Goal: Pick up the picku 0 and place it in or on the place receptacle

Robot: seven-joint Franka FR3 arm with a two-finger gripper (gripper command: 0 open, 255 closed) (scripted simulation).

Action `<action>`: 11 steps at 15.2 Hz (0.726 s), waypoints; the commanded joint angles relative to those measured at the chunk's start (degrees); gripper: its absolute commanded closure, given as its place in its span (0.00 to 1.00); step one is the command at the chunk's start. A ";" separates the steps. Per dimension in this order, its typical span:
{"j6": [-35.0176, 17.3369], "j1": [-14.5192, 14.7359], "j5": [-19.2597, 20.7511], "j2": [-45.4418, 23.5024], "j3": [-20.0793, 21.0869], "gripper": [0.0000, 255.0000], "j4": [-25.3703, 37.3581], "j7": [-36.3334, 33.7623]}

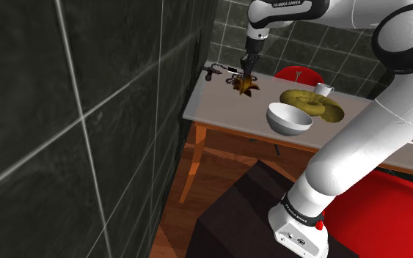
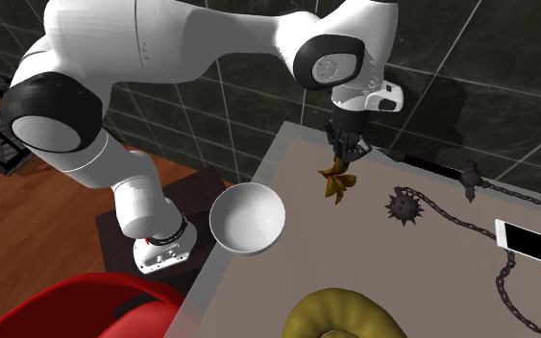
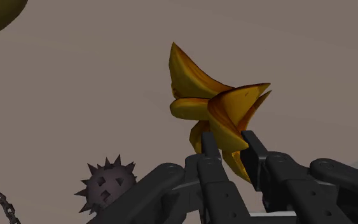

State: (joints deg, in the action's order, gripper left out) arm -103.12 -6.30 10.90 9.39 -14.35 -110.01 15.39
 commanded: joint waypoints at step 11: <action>9.21 0.22 -0.58 -1.28 0.26 1.00 10.54 1.34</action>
State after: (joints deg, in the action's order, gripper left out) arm -94.61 -6.01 10.37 8.34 -13.99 -100.42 16.43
